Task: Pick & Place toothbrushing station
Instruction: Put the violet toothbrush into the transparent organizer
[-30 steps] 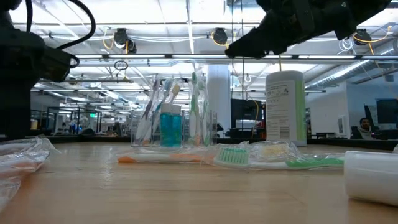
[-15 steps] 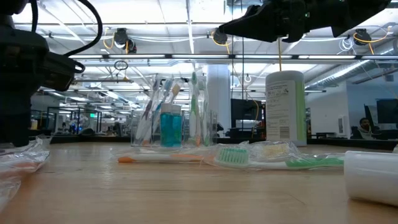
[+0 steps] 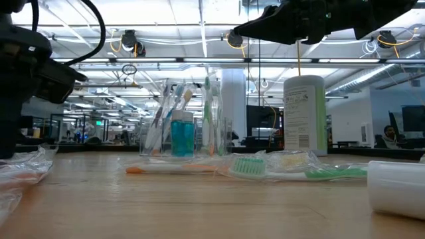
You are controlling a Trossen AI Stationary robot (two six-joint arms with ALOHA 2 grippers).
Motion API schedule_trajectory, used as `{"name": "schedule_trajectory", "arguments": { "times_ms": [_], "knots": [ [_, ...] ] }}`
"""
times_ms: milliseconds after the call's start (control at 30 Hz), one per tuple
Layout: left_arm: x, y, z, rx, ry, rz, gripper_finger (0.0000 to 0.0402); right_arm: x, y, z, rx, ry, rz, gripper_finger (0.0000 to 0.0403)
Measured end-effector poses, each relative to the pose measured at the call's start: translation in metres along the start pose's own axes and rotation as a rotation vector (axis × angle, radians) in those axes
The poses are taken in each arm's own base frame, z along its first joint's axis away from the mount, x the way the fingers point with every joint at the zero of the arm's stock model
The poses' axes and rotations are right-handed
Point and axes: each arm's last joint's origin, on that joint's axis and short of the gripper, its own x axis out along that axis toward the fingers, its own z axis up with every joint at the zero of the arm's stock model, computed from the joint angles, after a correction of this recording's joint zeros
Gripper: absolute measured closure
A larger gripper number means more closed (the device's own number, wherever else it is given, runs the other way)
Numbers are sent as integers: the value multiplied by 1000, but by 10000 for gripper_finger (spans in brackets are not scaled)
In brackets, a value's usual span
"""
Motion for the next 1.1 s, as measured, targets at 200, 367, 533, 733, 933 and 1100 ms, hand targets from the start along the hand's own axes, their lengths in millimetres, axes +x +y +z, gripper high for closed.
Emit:
{"name": "schedule_trajectory", "arguments": {
  "times_ms": [200,367,533,733,933,1100],
  "knots": [
    [7,-2,2,28,-31,-10,223,0,0,0,21,0,0,242],
    [7,0,2,82,-39,14,238,0,0,0,76,1,1,242],
    [8,2,5,151,-41,29,297,0,0,0,98,1,1,242],
    [7,3,13,226,-45,32,375,0,0,0,99,2,1,243],
    [-4,5,27,329,-125,36,386,0,0,0,99,3,2,243],
    [-32,3,37,398,-235,-8,394,0,0,0,132,3,2,243]
  ]
}}
